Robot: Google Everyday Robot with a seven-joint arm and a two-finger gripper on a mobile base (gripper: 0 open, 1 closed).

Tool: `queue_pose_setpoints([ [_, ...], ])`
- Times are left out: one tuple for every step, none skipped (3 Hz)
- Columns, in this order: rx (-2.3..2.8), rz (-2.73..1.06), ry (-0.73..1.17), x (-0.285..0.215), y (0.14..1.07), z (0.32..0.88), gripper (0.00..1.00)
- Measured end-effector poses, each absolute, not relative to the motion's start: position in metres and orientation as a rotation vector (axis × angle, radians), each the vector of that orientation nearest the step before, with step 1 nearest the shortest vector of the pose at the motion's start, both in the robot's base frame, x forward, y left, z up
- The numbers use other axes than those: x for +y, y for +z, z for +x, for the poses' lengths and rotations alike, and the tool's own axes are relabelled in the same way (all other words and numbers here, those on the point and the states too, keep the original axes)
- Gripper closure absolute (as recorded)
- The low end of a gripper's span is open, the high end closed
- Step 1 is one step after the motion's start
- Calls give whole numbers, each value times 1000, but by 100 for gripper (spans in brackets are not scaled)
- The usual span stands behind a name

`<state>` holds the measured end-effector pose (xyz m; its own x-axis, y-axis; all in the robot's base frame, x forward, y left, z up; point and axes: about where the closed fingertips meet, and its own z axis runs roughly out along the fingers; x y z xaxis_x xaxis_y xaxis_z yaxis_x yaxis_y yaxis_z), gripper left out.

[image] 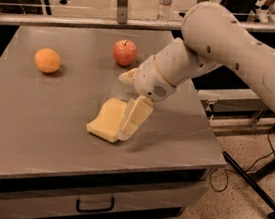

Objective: Pick sponge

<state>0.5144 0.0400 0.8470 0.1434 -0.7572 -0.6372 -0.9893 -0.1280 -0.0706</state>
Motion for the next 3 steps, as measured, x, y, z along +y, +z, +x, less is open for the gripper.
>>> queue_pose_setpoints([
  [1619, -2007, 656, 44, 843, 512, 0],
  [1568, -2067, 680, 49, 837, 510, 0],
  [1561, -2075, 684, 50, 836, 509, 13],
])
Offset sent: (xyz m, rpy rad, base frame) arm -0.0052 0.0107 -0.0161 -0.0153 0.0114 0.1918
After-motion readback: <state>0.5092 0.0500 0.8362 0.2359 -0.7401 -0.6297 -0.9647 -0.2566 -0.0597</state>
